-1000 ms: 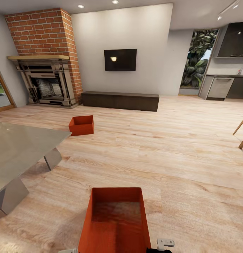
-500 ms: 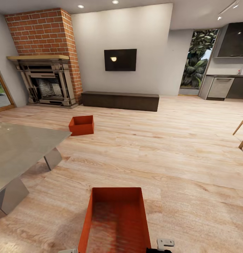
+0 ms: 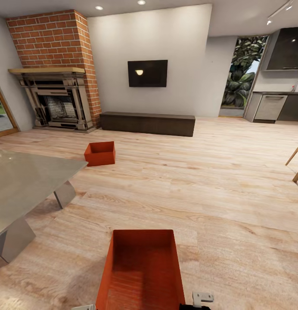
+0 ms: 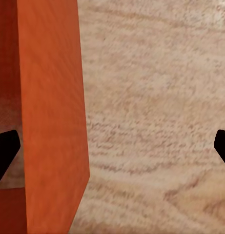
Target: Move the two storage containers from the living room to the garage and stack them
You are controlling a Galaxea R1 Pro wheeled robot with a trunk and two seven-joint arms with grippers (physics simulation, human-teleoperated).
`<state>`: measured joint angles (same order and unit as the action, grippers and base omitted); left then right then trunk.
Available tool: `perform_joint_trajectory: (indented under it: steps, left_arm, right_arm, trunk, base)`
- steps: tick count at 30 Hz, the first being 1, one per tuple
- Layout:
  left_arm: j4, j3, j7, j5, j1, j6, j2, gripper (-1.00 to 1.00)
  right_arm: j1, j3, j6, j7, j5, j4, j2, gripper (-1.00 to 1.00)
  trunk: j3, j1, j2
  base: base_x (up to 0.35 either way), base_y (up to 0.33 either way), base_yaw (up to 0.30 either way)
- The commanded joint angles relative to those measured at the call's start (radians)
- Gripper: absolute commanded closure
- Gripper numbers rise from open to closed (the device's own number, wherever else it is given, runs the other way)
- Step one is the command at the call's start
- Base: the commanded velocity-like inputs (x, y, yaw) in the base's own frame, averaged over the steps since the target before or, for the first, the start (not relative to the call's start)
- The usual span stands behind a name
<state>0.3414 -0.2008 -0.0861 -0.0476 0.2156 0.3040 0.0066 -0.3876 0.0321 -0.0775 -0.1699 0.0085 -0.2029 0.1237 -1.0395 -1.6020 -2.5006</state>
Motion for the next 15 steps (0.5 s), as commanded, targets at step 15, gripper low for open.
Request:
perform_joint_trajectory:
  steps: [15]
  left_arm:
    - [-0.001,-0.009,-0.008,-0.005,0.001,0.003,-0.001,-1.00]
  right_arm:
    - [-0.001,0.003,-0.004,-0.002,0.001,0.001,0.001,-1.00]
  trunk:
    - [-0.001,0.000,0.000]
  base:
    - [0.000,0.000,0.000]
